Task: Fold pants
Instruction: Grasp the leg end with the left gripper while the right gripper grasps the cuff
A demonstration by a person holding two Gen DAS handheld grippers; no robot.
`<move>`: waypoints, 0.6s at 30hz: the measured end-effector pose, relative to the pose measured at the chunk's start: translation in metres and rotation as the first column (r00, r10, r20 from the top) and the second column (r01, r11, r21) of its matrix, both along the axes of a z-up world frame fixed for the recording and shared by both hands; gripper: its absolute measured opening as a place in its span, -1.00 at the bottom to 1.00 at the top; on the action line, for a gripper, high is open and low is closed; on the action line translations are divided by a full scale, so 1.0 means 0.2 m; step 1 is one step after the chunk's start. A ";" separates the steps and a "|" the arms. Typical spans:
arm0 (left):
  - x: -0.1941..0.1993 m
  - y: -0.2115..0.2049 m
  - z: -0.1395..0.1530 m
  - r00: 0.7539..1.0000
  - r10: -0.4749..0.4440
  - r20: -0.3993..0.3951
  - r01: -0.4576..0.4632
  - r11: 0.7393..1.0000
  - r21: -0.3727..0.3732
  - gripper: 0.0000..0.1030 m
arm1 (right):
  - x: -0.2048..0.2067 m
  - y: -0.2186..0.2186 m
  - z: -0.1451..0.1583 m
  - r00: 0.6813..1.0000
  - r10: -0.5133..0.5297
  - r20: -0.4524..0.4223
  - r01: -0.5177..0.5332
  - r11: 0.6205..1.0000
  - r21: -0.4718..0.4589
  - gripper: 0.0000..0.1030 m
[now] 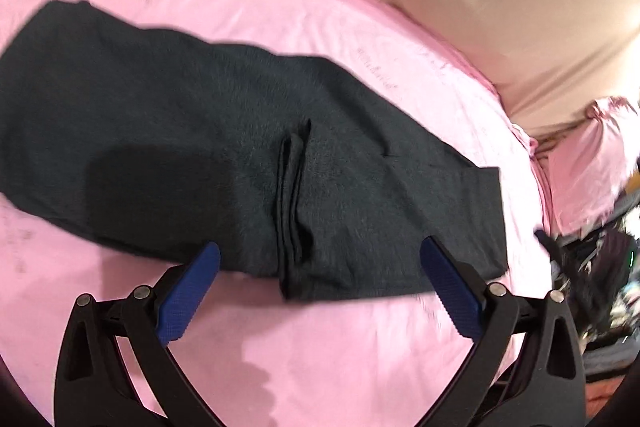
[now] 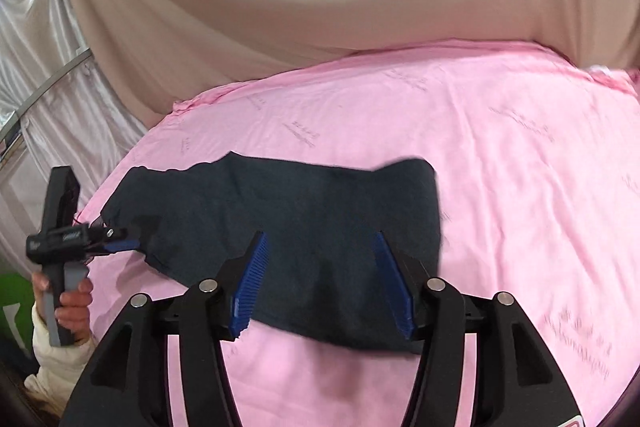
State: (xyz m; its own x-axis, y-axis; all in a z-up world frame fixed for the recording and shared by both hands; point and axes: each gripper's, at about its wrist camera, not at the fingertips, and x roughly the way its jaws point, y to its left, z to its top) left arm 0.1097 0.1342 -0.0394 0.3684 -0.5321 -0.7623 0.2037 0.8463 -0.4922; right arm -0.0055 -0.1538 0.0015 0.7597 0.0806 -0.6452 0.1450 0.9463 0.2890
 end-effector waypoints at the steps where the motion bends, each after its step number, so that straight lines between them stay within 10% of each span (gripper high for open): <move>1: 0.03 -0.01 -0.02 1.000 0.009 -0.014 -0.009 1.000 -0.008 0.89 | -0.03 -0.03 -0.02 1.000 -0.016 -0.001 0.016 1.000 0.013 0.07; 3: 0.06 -0.03 -0.02 0.999 0.026 -0.019 -0.026 1.000 -0.016 0.76 | -0.08 -0.08 -0.04 0.999 -0.042 -0.002 0.042 0.999 0.032 0.07; 5: 0.09 -0.05 -0.03 0.999 0.012 -0.039 -0.013 1.000 -0.028 0.22 | -0.13 -0.12 -0.07 0.998 -0.067 0.003 0.067 0.997 0.045 0.08; 11: 0.12 -0.16 -0.09 0.996 -0.028 -0.089 0.029 1.000 0.002 0.01 | -0.18 -0.22 -0.13 0.995 -0.095 0.014 0.093 0.991 0.093 0.13; 12: 0.12 -0.17 -0.09 0.996 -0.026 -0.082 0.028 0.999 0.015 -0.22 | -0.18 -0.23 -0.14 0.995 -0.096 0.010 0.095 0.991 0.098 0.13; 13: 0.12 -0.18 -0.08 0.997 -0.020 -0.079 0.022 1.000 0.021 -0.86 | -0.17 -0.25 -0.16 0.995 -0.101 0.002 0.101 0.990 0.099 0.13; 18: 0.12 -0.22 0.23 0.995 -0.073 0.074 0.078 0.994 -0.072 -0.90 | -0.18 -0.33 -0.19 0.991 -0.134 -0.006 0.134 0.982 0.131 0.13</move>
State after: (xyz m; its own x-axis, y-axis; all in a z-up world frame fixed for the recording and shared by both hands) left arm 0.1345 0.0904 0.0070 0.3767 -0.6150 -0.6927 0.3020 0.7885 -0.5358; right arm -0.0407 -0.2192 -0.0367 0.7714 0.0613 -0.6334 0.2671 0.8723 0.4097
